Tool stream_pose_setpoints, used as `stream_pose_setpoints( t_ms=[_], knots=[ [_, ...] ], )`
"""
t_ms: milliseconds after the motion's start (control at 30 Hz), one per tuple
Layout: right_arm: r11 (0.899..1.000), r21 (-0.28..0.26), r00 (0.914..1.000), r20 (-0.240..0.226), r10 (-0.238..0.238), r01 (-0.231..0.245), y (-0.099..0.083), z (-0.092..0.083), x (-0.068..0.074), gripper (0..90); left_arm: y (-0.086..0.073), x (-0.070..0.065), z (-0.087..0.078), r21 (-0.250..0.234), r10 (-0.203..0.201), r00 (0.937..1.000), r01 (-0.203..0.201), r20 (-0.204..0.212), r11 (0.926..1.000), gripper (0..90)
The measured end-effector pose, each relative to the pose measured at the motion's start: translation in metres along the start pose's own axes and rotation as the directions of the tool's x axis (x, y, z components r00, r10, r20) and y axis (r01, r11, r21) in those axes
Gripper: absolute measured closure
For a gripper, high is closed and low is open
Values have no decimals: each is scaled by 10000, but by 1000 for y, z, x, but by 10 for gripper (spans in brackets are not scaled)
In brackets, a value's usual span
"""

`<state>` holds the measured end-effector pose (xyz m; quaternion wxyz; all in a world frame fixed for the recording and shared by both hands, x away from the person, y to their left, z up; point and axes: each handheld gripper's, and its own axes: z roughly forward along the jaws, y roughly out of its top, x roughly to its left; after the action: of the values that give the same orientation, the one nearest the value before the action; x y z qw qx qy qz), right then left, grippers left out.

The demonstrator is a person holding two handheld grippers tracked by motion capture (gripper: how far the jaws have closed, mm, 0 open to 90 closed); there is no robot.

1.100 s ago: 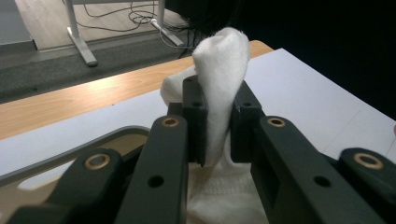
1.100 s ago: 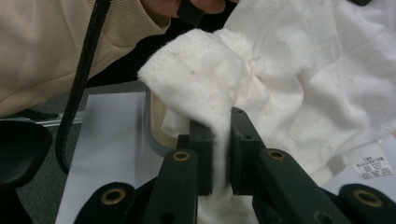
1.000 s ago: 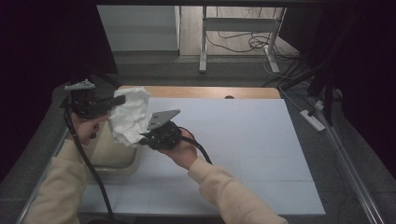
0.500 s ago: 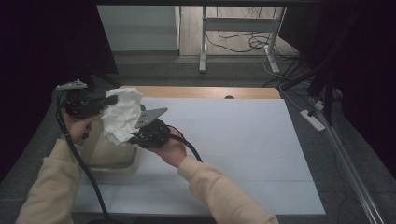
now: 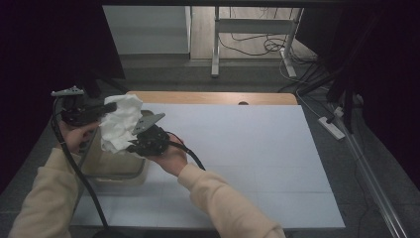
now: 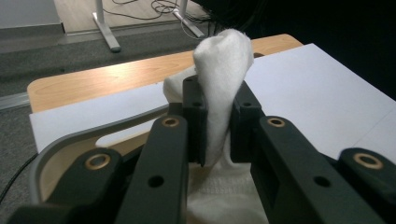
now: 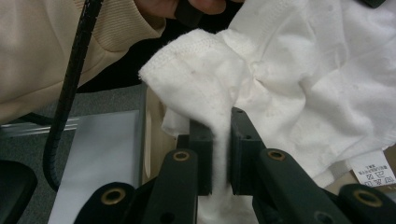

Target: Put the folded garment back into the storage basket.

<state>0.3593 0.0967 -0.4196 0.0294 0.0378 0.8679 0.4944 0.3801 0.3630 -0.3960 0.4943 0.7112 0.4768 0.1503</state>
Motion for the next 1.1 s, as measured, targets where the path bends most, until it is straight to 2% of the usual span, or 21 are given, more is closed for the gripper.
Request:
stream_pose_setpoints(
  t_ms=[267, 567, 1100],
  knots=[
    [9999, 158, 9999, -127, -8, 10, 6, 15, 1, 817, -7, 13, -3, 116, -185, 9997, 186, -136, 9998, 786],
    [9997, 256, 9997, -243, 11, -5, 6, 26, 2, 817, -12, 19, 1, 295, -294, 9991, 303, -290, 9991, 787],
    [9967, 691, 9985, -325, 443, -420, -7, 43, -4, 816, -21, 27, 30, 1121, -397, 9982, 445, -447, 9927, 786]
  ],
)
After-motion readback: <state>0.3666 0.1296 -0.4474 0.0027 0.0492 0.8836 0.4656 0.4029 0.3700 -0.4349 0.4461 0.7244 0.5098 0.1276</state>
